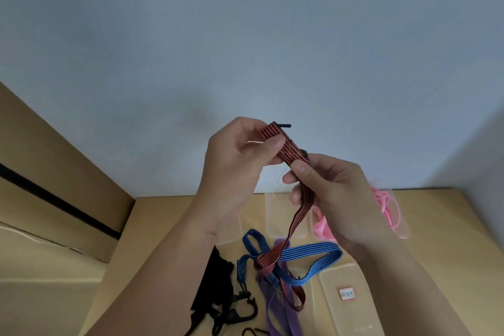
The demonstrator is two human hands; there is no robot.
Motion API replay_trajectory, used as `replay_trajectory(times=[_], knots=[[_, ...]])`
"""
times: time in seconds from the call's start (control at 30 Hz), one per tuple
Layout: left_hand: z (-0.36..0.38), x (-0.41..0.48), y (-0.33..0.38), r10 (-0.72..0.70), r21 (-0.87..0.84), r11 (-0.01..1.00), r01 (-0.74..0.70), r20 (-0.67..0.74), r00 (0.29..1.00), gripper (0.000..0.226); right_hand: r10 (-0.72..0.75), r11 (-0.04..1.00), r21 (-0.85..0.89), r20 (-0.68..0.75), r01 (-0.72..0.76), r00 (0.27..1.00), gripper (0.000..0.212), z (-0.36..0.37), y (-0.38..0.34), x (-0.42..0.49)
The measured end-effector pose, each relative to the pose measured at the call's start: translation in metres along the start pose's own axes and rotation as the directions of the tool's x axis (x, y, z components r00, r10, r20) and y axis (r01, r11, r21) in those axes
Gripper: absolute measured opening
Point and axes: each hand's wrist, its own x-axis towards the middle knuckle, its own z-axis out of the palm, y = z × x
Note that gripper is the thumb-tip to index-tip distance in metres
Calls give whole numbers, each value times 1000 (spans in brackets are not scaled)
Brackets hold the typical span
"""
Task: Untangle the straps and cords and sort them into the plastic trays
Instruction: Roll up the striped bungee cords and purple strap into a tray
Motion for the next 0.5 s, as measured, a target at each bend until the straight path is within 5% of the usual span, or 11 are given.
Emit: replay_trajectory(times=[0.13,0.3,0.5], knots=[[2,-2,-4,143,72,987,-142,-7,990,17,117,965,247,-121,-85,986,8,3,-5,-1],[3,-10,-16,387,120,916,-383,-11,922,29,139,836,539,-34,-99,990,18,3,-15,-3],[7,-19,-33,603,281,758,-588,39,797,20,16,807,590,-86,38,996,12,10,-21,-1]])
